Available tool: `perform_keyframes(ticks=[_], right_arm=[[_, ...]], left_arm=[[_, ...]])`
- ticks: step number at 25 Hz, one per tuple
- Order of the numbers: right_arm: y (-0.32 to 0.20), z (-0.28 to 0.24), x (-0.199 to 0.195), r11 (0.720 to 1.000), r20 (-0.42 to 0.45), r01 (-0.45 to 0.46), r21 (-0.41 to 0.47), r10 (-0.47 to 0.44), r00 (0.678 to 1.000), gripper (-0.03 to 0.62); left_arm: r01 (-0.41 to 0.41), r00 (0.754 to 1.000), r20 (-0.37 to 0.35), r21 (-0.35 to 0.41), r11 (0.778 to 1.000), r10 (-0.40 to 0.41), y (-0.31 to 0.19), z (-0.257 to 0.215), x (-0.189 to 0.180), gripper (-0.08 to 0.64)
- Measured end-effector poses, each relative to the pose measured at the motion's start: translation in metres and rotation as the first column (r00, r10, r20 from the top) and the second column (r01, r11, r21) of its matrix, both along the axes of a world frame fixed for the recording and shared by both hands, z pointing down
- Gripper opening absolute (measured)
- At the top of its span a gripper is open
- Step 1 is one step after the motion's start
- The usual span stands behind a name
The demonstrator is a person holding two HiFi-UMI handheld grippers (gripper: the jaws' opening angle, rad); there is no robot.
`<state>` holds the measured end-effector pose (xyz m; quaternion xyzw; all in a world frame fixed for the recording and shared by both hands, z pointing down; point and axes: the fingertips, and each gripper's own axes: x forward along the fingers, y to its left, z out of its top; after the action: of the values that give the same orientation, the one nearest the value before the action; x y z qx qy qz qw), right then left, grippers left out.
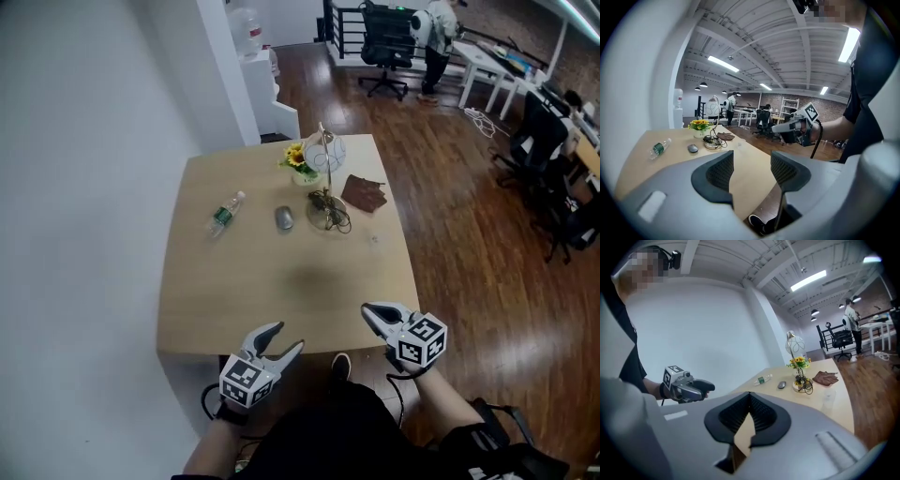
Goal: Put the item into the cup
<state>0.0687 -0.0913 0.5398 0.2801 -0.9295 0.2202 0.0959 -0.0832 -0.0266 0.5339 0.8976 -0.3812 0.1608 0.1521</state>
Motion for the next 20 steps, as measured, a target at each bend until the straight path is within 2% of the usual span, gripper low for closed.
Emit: perform_keyframes(ticks=[3,6,12,16,20], right_arm=[[0.046,0.001,-0.010,1.000,-0.059,-0.020,0.005,0.020,0.998,0.008],[0.097,-0.005,-0.021,1.000,-0.068,-0.022,0.015,0.023,0.997,0.008],[0.178,-0.032,-0.035,0.998,0.009,-0.058,0.011,0.058,0.998,0.008],[0.220,-0.046,-0.042,0.998,-0.006,-0.051,0.038,0.051,0.999,0.008],[0.251,-0.050,-0.041,0.999,0.010,-0.046,0.021,0.046,0.999,0.009]], left_arm=[[0.003,1.000,0.000,0.005,1.000,-0.003,0.048,-0.001,-0.016,0.244],[0.002,1.000,0.001,0.012,1.000,-0.002,0.095,-0.003,-0.030,0.244],[0.007,1.000,-0.014,0.027,1.000,-0.007,0.165,-0.009,-0.054,0.244],[0.017,1.000,-0.022,0.030,0.999,-0.017,0.194,-0.008,-0.066,0.244],[0.025,0.999,-0.041,0.030,0.999,-0.024,0.211,-0.004,-0.067,0.244]])
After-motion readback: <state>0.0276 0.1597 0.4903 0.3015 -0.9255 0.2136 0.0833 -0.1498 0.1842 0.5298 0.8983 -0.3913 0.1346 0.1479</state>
